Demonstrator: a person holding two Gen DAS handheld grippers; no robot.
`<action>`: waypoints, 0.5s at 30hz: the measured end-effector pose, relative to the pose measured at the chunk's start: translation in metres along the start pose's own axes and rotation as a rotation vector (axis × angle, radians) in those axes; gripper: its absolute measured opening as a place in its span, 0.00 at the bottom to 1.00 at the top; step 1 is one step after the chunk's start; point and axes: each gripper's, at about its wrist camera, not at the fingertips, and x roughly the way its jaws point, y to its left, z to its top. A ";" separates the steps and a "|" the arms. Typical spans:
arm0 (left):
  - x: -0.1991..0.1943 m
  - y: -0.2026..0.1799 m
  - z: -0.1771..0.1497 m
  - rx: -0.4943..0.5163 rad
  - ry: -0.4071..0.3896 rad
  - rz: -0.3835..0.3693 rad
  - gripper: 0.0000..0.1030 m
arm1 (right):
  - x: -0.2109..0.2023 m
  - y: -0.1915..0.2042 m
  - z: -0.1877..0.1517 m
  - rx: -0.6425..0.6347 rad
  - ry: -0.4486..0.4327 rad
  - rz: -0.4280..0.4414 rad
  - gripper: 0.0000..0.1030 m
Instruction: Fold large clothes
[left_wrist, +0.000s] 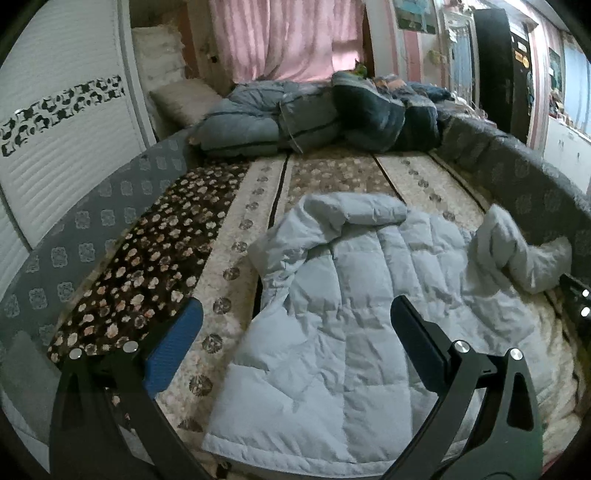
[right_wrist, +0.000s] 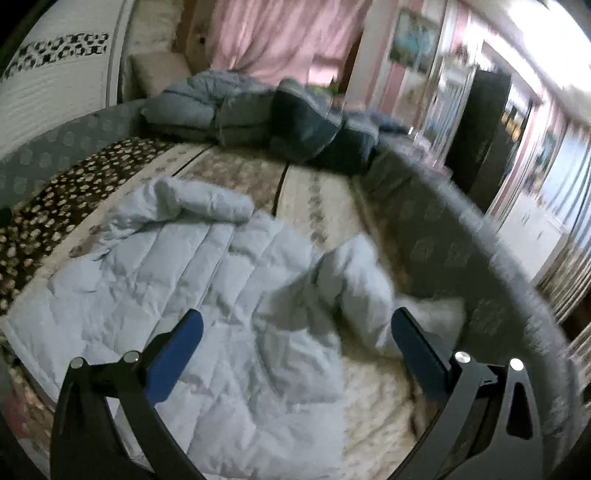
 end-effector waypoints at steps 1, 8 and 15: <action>0.008 0.002 -0.003 0.003 0.010 -0.001 0.97 | 0.009 -0.006 -0.003 0.027 0.018 0.002 0.99; 0.075 0.014 -0.034 0.007 0.109 0.010 0.97 | 0.074 -0.030 -0.040 0.115 0.124 -0.008 0.99; 0.120 0.008 -0.057 0.012 0.151 -0.009 0.97 | 0.142 -0.054 -0.079 0.148 0.273 -0.029 0.99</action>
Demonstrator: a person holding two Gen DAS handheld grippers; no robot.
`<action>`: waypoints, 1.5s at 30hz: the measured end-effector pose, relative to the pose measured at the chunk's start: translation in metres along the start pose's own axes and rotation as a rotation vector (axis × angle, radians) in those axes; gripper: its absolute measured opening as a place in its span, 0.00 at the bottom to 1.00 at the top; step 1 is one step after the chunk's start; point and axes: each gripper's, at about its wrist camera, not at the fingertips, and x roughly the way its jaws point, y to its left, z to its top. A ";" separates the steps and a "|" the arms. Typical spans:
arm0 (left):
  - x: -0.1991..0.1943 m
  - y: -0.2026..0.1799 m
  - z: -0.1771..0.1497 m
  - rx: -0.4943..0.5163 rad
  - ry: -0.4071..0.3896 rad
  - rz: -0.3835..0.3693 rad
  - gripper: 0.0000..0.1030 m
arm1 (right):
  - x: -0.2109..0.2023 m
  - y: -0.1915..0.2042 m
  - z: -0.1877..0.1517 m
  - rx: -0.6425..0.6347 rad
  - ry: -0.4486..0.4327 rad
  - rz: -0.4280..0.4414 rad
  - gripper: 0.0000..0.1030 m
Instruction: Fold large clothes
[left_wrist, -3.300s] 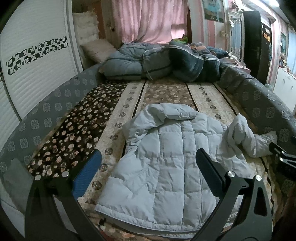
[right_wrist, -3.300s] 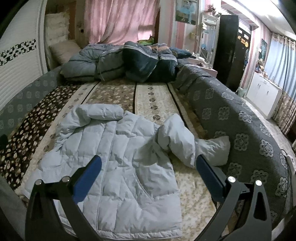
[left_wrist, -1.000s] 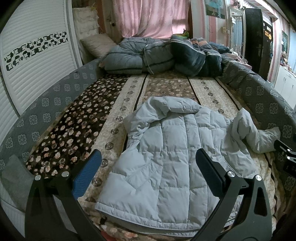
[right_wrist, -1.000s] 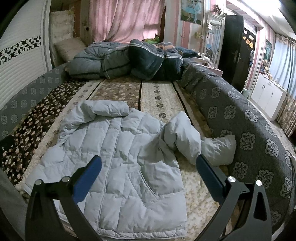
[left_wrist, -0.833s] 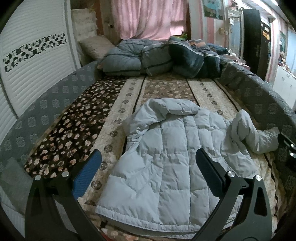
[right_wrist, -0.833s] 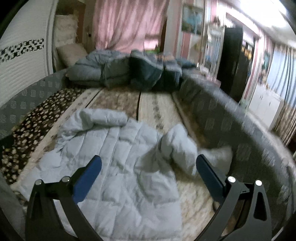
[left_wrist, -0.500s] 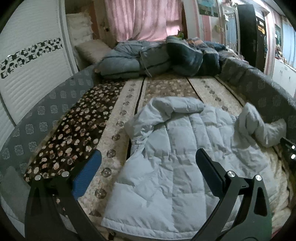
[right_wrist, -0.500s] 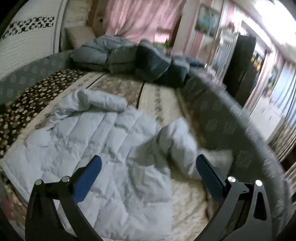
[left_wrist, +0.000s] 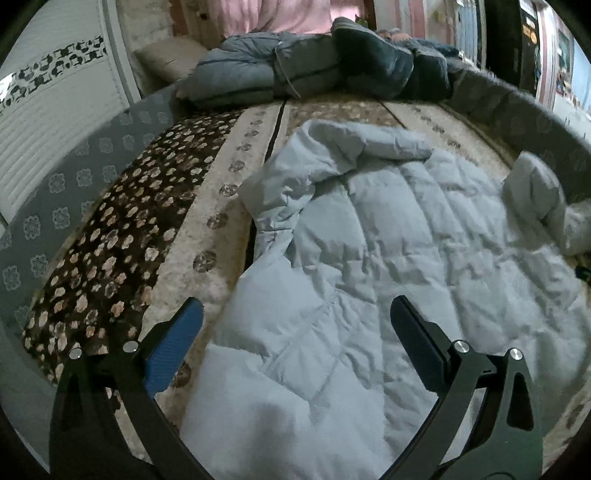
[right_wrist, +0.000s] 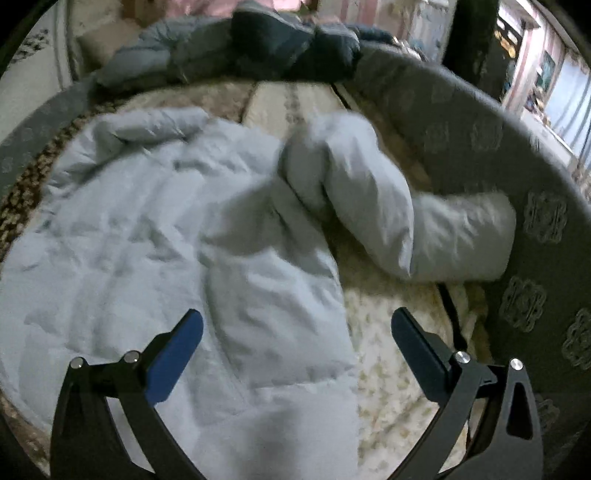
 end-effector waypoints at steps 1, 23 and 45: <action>0.010 0.000 -0.001 0.017 0.015 0.008 0.97 | 0.007 -0.005 -0.002 0.005 0.015 0.006 0.98; 0.117 0.017 -0.039 -0.027 0.325 -0.037 0.39 | 0.056 -0.001 -0.020 -0.078 0.150 0.140 0.18; 0.098 -0.005 0.083 0.011 0.052 -0.012 0.97 | -0.011 0.021 0.071 -0.070 -0.140 0.061 0.82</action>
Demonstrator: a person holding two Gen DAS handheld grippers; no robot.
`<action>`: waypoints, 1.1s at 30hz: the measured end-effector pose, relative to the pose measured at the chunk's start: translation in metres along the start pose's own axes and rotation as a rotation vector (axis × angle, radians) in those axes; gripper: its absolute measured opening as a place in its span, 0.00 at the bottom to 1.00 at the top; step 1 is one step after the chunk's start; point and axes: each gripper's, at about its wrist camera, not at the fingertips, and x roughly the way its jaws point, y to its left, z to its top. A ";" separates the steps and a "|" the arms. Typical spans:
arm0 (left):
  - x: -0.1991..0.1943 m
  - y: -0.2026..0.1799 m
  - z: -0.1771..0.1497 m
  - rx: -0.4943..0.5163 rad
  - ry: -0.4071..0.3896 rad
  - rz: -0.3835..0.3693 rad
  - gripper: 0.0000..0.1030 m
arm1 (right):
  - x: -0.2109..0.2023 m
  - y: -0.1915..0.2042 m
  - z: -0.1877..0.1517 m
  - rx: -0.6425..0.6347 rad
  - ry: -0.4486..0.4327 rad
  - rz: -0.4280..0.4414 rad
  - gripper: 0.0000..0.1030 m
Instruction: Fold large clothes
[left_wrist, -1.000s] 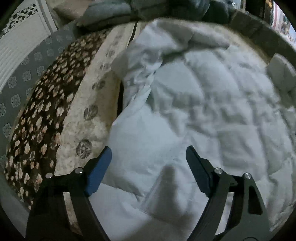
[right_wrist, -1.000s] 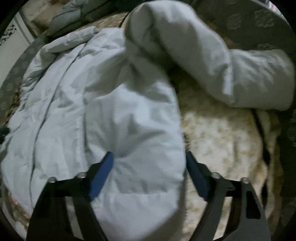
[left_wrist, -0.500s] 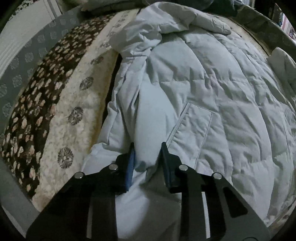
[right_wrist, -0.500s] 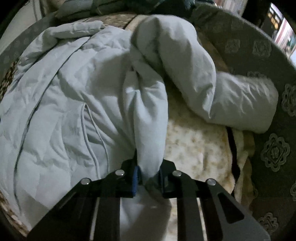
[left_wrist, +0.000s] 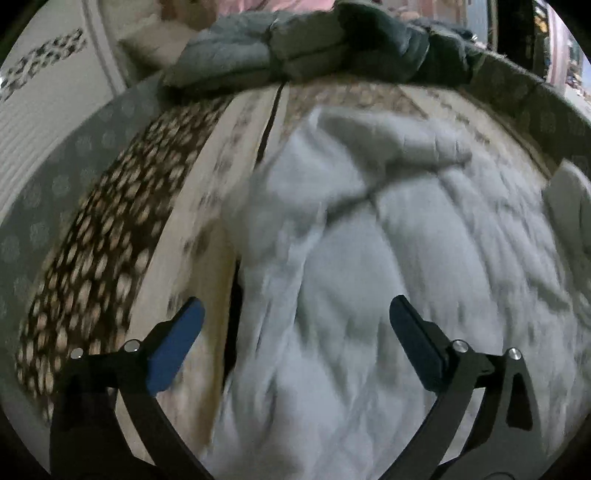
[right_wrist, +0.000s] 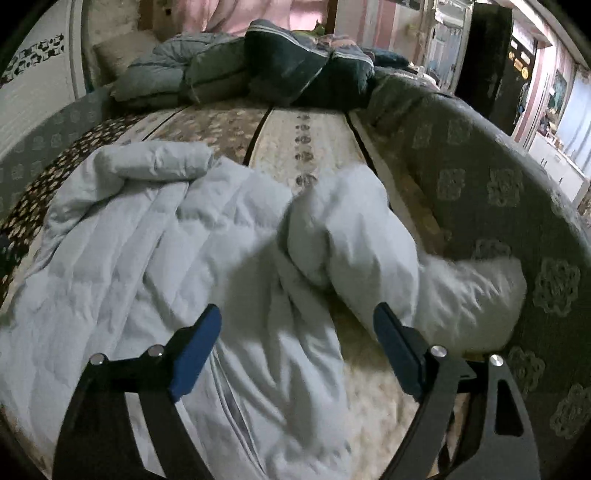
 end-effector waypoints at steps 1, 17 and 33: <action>0.007 -0.004 0.012 0.009 -0.006 -0.009 0.97 | 0.007 0.008 0.007 -0.005 -0.003 0.004 0.82; 0.174 -0.118 0.145 0.289 0.036 -0.025 0.97 | 0.096 0.047 0.039 -0.189 0.080 -0.019 0.84; 0.086 -0.082 0.123 0.152 0.037 -0.361 0.17 | 0.086 0.040 0.037 -0.100 0.070 0.060 0.84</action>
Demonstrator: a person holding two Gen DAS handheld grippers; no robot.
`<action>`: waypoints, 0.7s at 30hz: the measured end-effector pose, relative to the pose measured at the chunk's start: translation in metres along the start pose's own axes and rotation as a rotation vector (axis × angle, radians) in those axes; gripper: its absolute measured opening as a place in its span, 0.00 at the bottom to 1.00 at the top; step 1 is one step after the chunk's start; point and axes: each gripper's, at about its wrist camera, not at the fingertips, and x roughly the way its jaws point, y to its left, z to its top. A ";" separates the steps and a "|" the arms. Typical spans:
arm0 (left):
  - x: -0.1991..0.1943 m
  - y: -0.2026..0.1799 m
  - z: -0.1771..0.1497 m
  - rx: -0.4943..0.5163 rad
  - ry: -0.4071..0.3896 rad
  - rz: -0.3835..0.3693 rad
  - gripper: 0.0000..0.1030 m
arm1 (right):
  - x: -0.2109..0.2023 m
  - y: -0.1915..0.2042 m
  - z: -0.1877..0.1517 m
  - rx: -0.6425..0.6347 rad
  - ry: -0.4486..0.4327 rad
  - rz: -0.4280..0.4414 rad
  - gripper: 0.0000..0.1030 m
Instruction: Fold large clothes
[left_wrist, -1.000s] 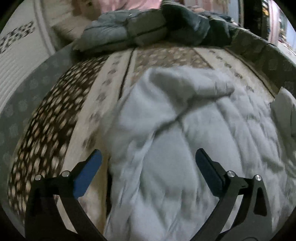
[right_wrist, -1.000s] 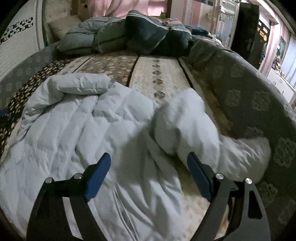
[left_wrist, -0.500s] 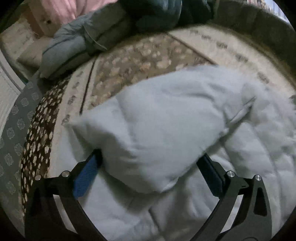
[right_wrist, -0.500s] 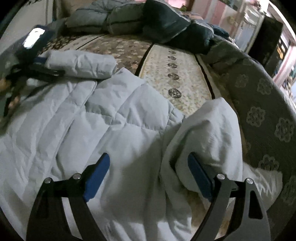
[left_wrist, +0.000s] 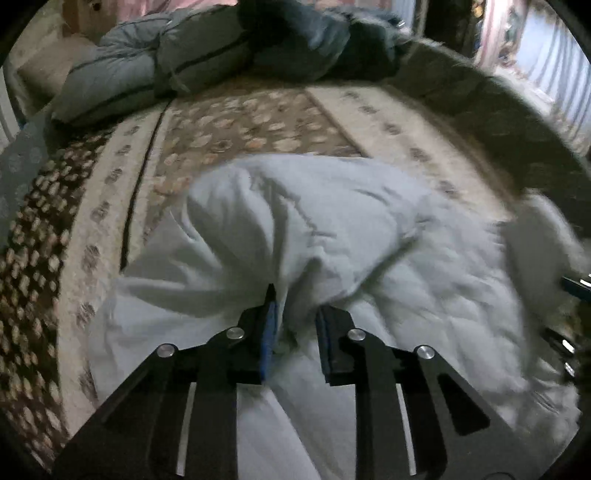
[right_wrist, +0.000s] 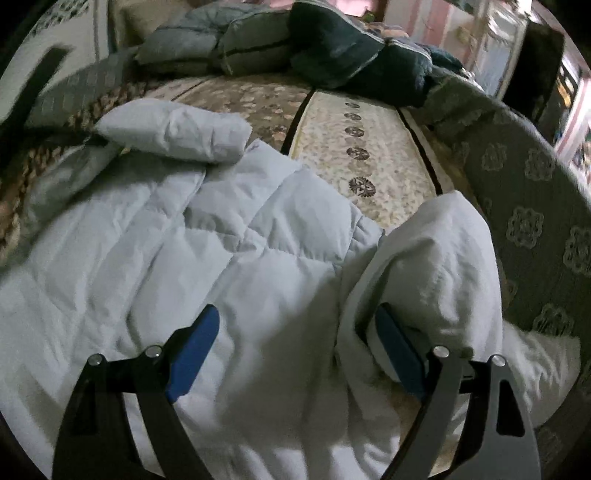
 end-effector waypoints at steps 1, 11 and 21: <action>-0.008 -0.006 -0.010 0.017 -0.001 -0.012 0.17 | -0.004 -0.003 -0.001 0.022 -0.004 0.007 0.84; -0.038 -0.006 -0.123 0.084 0.089 0.087 0.08 | 0.000 -0.007 0.008 0.148 0.012 0.106 0.84; -0.080 0.082 -0.107 -0.163 -0.085 0.285 0.96 | 0.060 0.033 0.082 0.110 -0.043 0.178 0.87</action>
